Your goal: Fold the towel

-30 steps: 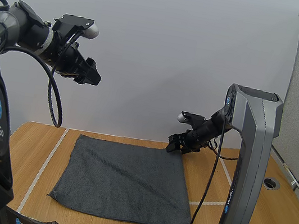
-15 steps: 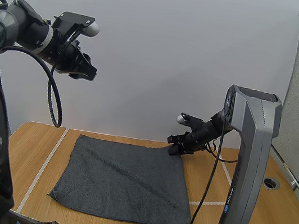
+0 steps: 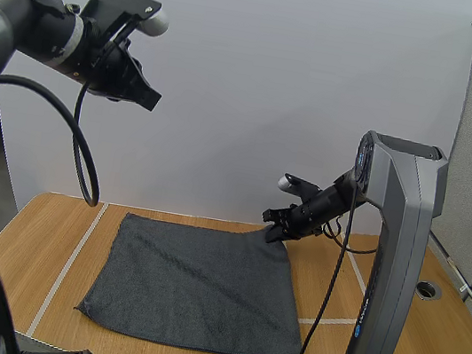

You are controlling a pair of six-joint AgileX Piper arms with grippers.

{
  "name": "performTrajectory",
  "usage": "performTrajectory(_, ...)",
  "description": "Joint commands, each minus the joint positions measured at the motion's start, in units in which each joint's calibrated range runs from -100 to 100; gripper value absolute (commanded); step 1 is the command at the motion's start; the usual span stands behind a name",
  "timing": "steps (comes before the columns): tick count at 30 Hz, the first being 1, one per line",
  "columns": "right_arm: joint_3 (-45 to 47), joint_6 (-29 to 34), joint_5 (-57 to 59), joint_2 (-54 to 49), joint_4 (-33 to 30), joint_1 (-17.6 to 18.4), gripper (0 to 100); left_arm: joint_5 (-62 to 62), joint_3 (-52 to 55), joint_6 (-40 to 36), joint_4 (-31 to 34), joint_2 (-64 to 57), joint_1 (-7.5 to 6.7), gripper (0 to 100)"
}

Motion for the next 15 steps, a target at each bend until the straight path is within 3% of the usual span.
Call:
performTrajectory(1, 0.25, -0.72, 8.45, -4.26, -0.45, 0.23, 0, -2.54, -0.34, -1.98, -1.01, -7.24, 0.10, 0)
performTrajectory(15, 0.25, 0.18, 12.22, -7.75, 0.01, 3.11, 0, -7.36, -0.34, -1.98, -0.89, -11.72, 0.10, 0)
